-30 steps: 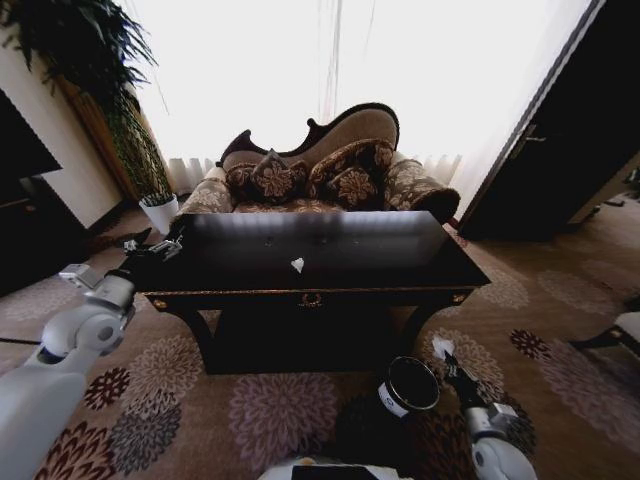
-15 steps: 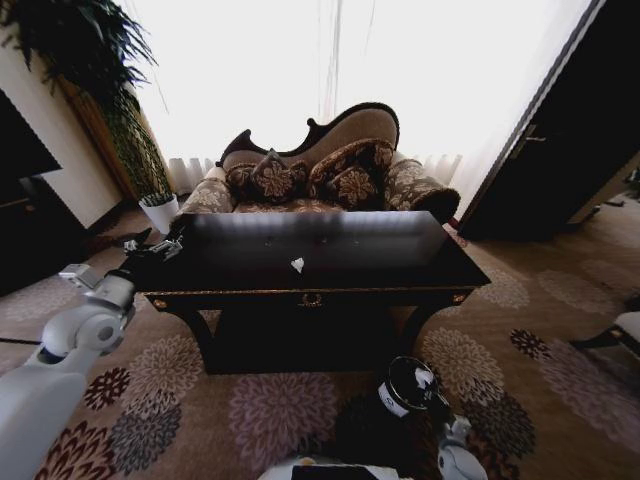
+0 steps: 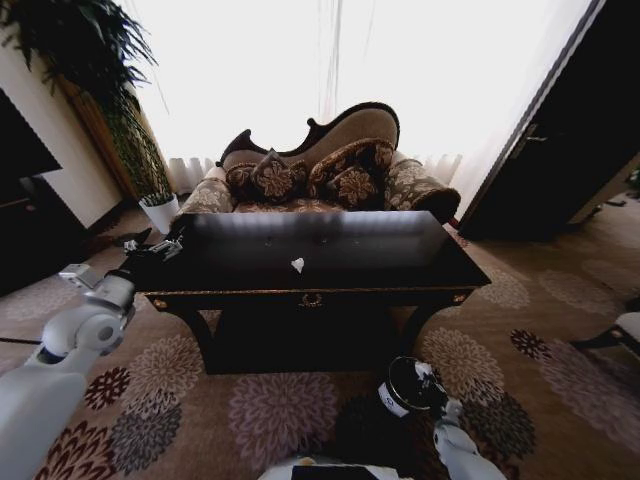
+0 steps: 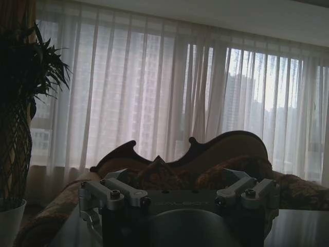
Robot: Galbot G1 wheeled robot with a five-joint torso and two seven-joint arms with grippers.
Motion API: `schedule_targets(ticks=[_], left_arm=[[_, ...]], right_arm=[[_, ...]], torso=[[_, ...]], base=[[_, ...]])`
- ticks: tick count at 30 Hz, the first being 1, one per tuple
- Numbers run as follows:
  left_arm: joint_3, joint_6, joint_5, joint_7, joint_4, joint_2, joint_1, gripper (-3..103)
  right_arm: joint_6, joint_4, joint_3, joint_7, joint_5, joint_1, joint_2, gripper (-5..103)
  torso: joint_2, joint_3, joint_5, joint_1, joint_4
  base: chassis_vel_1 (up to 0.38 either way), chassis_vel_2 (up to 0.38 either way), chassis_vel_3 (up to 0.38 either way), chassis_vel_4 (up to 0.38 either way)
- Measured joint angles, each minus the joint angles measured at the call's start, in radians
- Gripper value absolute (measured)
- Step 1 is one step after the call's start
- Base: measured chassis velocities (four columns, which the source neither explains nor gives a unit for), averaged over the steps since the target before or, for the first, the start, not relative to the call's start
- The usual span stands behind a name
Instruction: Move to the front of the table and place the trash on the table into the trash bin.
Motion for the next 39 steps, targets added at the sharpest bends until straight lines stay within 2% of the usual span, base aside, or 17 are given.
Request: schedule_targets(ticks=[4, 6, 9, 10, 12, 15, 18, 20, 21, 24, 27, 30, 39], left_arm=[[0.0, 0.0, 0.0, 0.0, 0.0, 0.0, 0.0, 100], [0.0, 0.0, 0.0, 0.0, 0.0, 0.0, 0.0, 100], [0.0, 0.0, 0.0, 0.0, 0.0, 0.0, 0.0, 100], [0.0, 0.0, 0.0, 0.0, 0.0, 0.0, 0.0, 100], [0.0, 0.0, 0.0, 0.0, 0.0, 0.0, 0.0, 100], [0.0, 0.0, 0.0, 0.0, 0.0, 0.0, 0.0, 100], [0.0, 0.0, 0.0, 0.0, 0.0, 0.0, 0.0, 100], [0.0, 0.0, 0.0, 0.0, 0.0, 0.0, 0.0, 100], [0.0, 0.0, 0.0, 0.0, 0.0, 0.0, 0.0, 100], [0.0, 0.0, 0.0, 0.0, 0.0, 0.0, 0.0, 100], [0.0, 0.0, 0.0, 0.0, 0.0, 0.0, 0.0, 100], [0.0, 0.0, 0.0, 0.0, 0.0, 0.0, 0.0, 100], [0.0, 0.0, 0.0, 0.0, 0.0, 0.0, 0.0, 100]], right_arm=[[0.0, 0.0, 0.0, -0.008, 0.012, 0.0, -0.009, 1], [-0.001, 0.0, 0.002, -0.01, 0.014, -0.002, -0.01, 10], [-0.001, 0.003, 0.003, -0.01, 0.014, -0.004, -0.01, 15], [-0.002, 0.005, 0.004, -0.01, 0.014, -0.005, -0.008, 26], [-0.002, 0.006, 0.005, -0.01, 0.014, -0.006, -0.007, 26], [-0.003, 0.009, 0.007, -0.009, 0.012, -0.008, -0.005, 42], [-0.004, 0.012, 0.007, -0.008, 0.011, -0.008, -0.004, 48], [-0.004, 0.015, 0.007, -0.008, 0.01, -0.009, -0.003, 59], [-0.004, 0.015, 0.007, -0.008, 0.01, -0.009, -0.003, 59], [-0.005, 0.02, 0.007, -0.006, 0.008, -0.011, -0.001, 76], [-0.005, 0.026, 0.007, -0.006, 0.007, -0.014, -0.001, 81], [-0.005, 0.05, 0.011, -0.004, 0.007, -0.029, -0.001, 96], [-0.016, 0.207, 0.045, 0.023, 0.009, -0.137, 0.022, 100]], torso=[[0.0, 0.0, 0.0001, 0.0, 0.0], [0.0, 0.0, 0.0001, 0.0, 0.0001], [0.0, 0.0, 0.0, 0.0, 0.0], [0.0, 0.0, 0.0, 0.0, 0.0001], [0.0, 0.0, 0.0002, 0.0, 0.0001], [0.0, 0.0, 0.0001, 0.0, 0.0], [0.0, 0.0, 0.0001, 0.0, 0.0001], [0.0, 0.0, 0.0, 0.0, 0.0001], [0.0, 0.0, 0.0, 0.0, 0.0001], [0.0, 0.0, 0.0001, 0.0, 0.0], [0.0, 0.0, 0.0001, 0.0, 0.0001], [0.0, 0.0, 0.0, 0.0, 0.0001], [0.0, 0.0, 0.0001, 0.0, 0.0002]], base=[[0.0, 0.0, 0.0, 0.0], [0.0, 0.0, 0.0, 0.0], [0.0, 0.0, 0.0, 0.0], [0.0, 0.0, 0.0, 0.0], [0.0, 0.0, 0.0, 0.0], [0.0, 0.0, 0.0, 0.0], [0.0, 0.0, 0.0, 0.0], [0.0, 0.0, 0.0, 0.0], [0.0, 0.0, 0.0, 0.0], [0.0, 0.0, 0.0, 0.0], [0.0, 0.0, 0.0, 0.0], [0.0, 0.0, 0.0, 0.0], [0.0, 0.0, 0.0, 0.0]])
